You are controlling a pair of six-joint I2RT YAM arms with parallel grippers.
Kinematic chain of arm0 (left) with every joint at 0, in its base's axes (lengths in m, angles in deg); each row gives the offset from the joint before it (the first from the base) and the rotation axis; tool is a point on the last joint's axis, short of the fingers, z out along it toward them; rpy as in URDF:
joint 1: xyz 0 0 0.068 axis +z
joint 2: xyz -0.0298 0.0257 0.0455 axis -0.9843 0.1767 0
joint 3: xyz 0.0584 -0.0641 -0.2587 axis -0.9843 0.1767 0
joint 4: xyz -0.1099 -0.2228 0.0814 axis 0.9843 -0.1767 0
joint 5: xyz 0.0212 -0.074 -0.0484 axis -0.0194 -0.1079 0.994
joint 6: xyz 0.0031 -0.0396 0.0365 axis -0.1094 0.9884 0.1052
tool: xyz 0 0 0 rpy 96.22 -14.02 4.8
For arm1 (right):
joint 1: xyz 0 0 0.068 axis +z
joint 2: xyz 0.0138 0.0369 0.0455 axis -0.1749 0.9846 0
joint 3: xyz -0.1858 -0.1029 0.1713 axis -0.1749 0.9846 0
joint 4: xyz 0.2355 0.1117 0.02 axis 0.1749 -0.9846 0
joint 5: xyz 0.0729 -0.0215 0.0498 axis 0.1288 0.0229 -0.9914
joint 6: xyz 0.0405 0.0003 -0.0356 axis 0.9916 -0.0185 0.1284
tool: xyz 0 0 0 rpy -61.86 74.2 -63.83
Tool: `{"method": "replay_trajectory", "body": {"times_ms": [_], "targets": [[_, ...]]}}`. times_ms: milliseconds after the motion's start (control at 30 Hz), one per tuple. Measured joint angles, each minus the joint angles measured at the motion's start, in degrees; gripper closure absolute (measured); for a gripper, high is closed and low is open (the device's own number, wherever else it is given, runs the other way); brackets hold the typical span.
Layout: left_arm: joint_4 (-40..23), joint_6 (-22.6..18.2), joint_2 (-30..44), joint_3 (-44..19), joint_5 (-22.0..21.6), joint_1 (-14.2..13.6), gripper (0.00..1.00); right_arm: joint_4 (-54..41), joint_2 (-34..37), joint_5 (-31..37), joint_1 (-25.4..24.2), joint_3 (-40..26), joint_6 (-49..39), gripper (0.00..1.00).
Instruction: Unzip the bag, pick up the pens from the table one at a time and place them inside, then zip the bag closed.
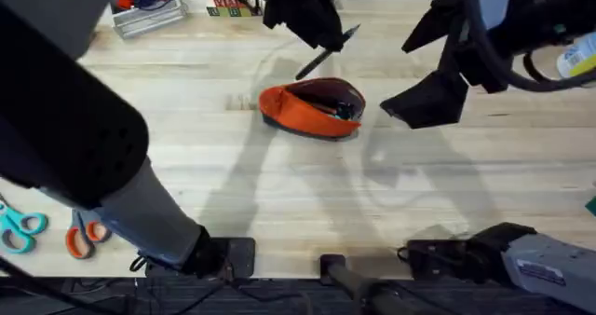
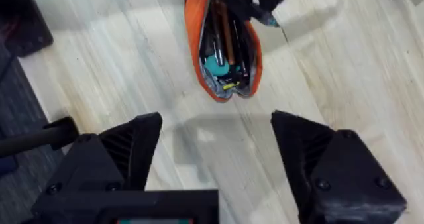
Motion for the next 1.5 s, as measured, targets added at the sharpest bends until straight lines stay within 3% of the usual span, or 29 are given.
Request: {"method": "replay_trajectory", "body": {"times_ms": [367,767,1500], "targets": [[-0.02,-0.20,3.07,0.00,-4.34,-2.99,0.961,0.00,0.02,0.00,0.00,0.00,0.00,0.005],[0.00,-0.17,8.84,0.00,-6.19,-2.96,0.960,0.00,0.01,0.00,0.00,0.00,0.00,0.003],[-0.22,-0.11,9.26,0.00,-7.34,-2.96,0.959,0.00,0.02,0.00,0.00,0.00,0.00,0.003]]}}
